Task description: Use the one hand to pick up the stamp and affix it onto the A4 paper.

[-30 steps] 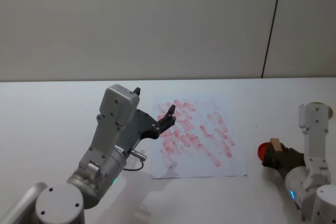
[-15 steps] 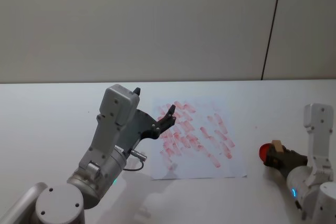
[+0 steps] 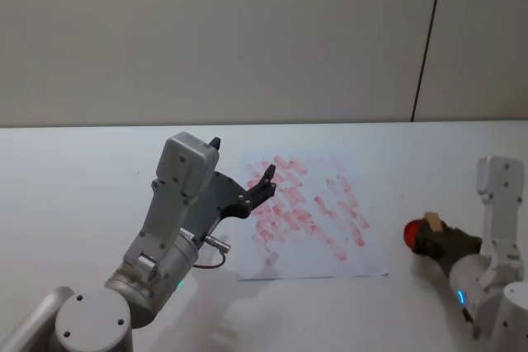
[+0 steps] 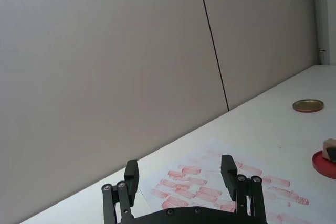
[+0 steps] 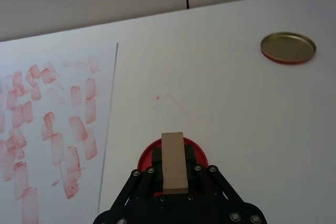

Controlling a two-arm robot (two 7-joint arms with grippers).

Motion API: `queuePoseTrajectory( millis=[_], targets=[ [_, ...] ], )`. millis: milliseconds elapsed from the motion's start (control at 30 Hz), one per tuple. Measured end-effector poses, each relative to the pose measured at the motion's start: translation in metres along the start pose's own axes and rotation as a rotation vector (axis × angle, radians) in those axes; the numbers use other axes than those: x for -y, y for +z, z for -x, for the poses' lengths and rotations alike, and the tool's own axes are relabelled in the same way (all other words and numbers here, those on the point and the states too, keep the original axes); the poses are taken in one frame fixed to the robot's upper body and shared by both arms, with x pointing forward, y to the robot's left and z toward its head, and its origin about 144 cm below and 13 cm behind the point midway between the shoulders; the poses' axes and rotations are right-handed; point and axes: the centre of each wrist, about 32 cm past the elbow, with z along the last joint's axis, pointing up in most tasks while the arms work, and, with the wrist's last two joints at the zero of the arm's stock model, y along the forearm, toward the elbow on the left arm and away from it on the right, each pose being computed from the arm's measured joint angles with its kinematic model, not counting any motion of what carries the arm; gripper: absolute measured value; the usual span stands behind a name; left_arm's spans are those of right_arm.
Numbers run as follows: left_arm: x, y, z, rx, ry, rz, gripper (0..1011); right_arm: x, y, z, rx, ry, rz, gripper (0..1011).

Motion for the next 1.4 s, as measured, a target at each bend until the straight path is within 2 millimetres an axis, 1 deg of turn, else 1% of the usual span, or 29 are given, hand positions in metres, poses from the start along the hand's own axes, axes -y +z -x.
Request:
queuePoseTrajectory(
  millis=[167,233,433,667,933,1400],
  targets=[
    [0.0,0.0,0.0,0.0,0.0,0.0,993,0.004,0.008,0.004,0.018,0.019,-0.045,220],
    [0.0,0.0,0.0,0.0,0.0,0.0,993,0.008,0.015,0.009,0.037,0.041,-0.083,220],
    [0.0,0.0,0.0,0.0,0.0,0.0,993,0.016,0.027,0.02,0.071,0.101,-0.138,220],
    [0.0,0.0,0.0,0.0,0.0,0.0,993,0.019,0.034,0.034,0.1,0.166,-0.135,220],
    [0.0,0.0,0.0,0.0,0.0,0.0,993,0.016,0.033,0.049,0.117,0.223,-0.074,220],
    [0.0,0.0,0.0,0.0,0.0,0.0,993,-0.007,0.016,0.074,0.144,0.267,0.076,220]
  ],
)
